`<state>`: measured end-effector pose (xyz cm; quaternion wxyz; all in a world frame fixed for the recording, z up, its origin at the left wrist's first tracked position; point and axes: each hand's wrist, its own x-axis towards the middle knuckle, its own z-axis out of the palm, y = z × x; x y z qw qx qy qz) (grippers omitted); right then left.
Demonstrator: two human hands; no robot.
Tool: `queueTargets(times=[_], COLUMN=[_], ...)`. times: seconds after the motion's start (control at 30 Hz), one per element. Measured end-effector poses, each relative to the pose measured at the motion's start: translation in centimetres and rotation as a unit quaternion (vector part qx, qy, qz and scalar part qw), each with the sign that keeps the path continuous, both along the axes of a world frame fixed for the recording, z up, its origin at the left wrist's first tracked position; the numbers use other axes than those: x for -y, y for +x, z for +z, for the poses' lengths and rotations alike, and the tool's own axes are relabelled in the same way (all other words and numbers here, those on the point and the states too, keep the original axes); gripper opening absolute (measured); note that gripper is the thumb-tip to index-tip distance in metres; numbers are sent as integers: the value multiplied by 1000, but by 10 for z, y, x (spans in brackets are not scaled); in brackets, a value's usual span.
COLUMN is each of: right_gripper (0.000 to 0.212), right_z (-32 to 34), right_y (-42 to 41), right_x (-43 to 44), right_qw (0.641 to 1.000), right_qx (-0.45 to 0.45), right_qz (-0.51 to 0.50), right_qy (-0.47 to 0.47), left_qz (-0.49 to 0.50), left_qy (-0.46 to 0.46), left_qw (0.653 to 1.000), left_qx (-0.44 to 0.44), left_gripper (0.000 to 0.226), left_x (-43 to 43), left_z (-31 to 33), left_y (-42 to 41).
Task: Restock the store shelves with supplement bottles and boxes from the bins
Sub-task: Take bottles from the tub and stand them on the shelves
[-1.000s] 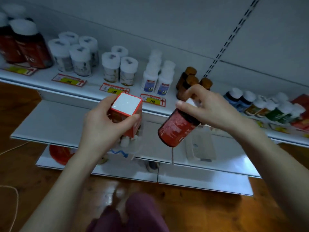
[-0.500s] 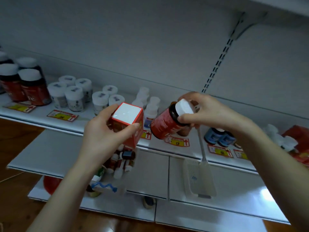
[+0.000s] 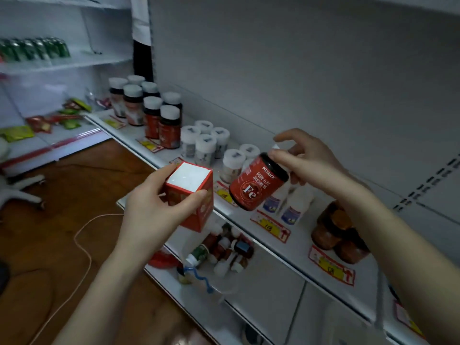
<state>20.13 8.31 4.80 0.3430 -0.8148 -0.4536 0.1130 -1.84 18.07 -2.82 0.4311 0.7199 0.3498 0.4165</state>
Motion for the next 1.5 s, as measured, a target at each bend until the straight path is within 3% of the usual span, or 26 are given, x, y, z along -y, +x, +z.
queueTargets(times=[0.23, 0.47, 0.8, 1.07, 1.23, 1.5], right_gripper=[25, 31, 32, 46, 48, 58], right_z=[0, 2, 8, 16, 17, -4], right_y=[-38, -82, -76, -31, 4, 51], right_x=[-86, -173, -233, -270, -298, -349], right_qw=[995, 988, 974, 963, 978, 989], right_qx=[-72, -140, -103, -62, 33, 120], right_qz=[73, 47, -92, -144, -137, -13], right_qy=[12, 35, 177, 220, 156, -82], left_qz=[39, 18, -50, -74, -64, -30], left_qy=[1, 10, -30, -9, -8, -25], left_qw=[999, 1000, 998, 997, 998, 999], left_qx=[10, -1, 22, 25, 21, 14], left_gripper=[53, 60, 49, 46, 49, 53], left_x=[-69, -159, -222, -248, -266, -280], left_z=[0, 7, 7, 15, 15, 10], left_y=[-46, -89, -87, -58, -41, -27])
